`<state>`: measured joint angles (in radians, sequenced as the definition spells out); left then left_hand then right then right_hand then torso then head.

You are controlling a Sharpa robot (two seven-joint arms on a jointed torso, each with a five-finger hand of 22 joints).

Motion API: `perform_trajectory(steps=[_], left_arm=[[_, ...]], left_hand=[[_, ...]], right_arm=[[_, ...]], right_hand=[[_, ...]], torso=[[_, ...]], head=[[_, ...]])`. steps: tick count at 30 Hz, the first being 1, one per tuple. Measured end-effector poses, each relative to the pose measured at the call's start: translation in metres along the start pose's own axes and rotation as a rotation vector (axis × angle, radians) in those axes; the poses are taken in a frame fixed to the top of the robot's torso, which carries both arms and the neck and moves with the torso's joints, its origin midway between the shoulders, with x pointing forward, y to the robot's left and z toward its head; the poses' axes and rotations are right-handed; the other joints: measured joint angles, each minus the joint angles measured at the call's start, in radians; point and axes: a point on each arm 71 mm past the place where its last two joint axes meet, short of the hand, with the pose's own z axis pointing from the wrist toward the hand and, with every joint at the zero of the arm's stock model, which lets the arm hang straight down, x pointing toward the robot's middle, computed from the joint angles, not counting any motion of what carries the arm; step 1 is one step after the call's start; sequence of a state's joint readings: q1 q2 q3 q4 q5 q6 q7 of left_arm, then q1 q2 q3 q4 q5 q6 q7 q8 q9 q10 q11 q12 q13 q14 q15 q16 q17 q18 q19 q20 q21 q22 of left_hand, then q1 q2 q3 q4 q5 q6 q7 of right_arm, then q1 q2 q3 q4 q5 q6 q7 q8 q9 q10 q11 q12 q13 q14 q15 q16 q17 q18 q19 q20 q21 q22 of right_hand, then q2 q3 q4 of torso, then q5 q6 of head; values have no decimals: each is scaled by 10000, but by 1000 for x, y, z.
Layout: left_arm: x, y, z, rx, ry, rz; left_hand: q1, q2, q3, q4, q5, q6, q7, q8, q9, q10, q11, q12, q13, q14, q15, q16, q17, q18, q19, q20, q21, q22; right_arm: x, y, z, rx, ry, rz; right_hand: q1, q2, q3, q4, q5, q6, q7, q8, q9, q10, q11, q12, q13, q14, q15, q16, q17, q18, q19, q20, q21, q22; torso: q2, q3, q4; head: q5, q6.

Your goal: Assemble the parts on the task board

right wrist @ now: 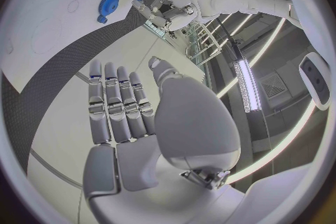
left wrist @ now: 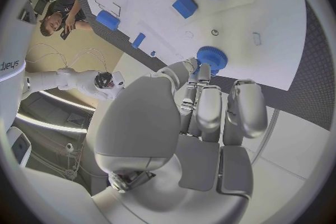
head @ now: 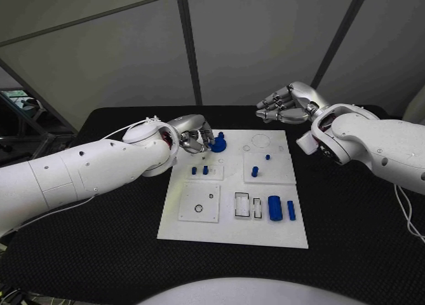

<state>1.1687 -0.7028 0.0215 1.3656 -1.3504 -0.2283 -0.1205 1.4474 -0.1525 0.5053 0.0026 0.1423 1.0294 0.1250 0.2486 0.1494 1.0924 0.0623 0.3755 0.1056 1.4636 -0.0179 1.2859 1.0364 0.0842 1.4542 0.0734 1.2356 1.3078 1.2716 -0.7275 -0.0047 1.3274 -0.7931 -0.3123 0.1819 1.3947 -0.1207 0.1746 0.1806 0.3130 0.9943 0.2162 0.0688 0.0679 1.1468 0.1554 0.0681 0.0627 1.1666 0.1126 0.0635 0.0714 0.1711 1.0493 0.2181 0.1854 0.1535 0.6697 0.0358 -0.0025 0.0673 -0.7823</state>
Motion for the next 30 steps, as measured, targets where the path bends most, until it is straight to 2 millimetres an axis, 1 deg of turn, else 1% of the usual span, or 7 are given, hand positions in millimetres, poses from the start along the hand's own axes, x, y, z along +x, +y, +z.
perform_trajectory(steps=[5, 11, 15, 19, 30], left_arm=[[0, 11, -8, -317, 147, -90], [7, 18, -13, -570, 484, -213], [12, 19, -14, -667, 673, -273], [15, 21, -14, -741, 791, -301], [18, 20, -12, -814, 916, -334]], left_hand=[[-65, -49, 0, 0, -8, 0, 0, -37, 0, 0, 0, -51, -11, 0, 0, 0, -25, 0, 0, 0, 0, 0], [-106, -24, 0, 0, -8, 33, 33, -48, -1, 35, -34, -86, -11, 0, 0, 0, -50, 0, 0, 0, 0, -1], [-105, -25, -1, -1, -8, 72, -1, -52, -24, 35, -34, -86, -11, 0, 0, 0, -63, -1, -1, 0, 0, -1], [-105, -25, -1, -1, -8, 72, -1, -52, -28, 35, -34, -86, -10, 0, 0, 0, -66, -1, -1, 0, 0, -1], [-145, -66, -1, -1, -8, 71, -1, -53, 0, 35, -33, -86, -9, 0, 0, 0, -74, -2, -1, 0, -1, -2]], right_arm=[[0, -1, 0, 21, -3, 0], [0, -2, -1, 42, 2, 5], [0, -2, -1, 50, 2, 5], [0, -3, -1, 59, 0, 4], [0, -2, -1, 54, 9, 8]], right_hand=[[0, 0, 0, 0, 0, 0, 0, 0, 0, 0, 0, 0, 0, 0, 0, 0, 0, 0, 0, 0, 0, 0], [0, 0, 0, 0, 0, 0, 0, 0, 0, 0, 0, 0, 0, 0, 0, 0, 0, 0, 0, 0, 0, 0], [0, 0, 0, 0, 0, 0, 0, 0, 0, 0, 0, 0, 0, 0, 0, 0, 1, 0, 0, 0, 0, 0], [0, 0, 0, 0, 0, 0, 0, 0, 0, 0, 0, 0, 0, 0, 0, 0, 1, -1, 0, 0, 0, 1], [-53, 53, -30, -30, 0, 0, 0, 0, 0, 0, 0, 0, 0, 0, 0, 0, -12, 0, 0, 0, 0, -25]], torso=[[0, 2, 0], [0, 2, 0], [2, 2, -2], [8, 5, -19], [13, 8, -19]], head=[[8, -11], [19, -12], [30, -8], [35, -1], [31, -18]])
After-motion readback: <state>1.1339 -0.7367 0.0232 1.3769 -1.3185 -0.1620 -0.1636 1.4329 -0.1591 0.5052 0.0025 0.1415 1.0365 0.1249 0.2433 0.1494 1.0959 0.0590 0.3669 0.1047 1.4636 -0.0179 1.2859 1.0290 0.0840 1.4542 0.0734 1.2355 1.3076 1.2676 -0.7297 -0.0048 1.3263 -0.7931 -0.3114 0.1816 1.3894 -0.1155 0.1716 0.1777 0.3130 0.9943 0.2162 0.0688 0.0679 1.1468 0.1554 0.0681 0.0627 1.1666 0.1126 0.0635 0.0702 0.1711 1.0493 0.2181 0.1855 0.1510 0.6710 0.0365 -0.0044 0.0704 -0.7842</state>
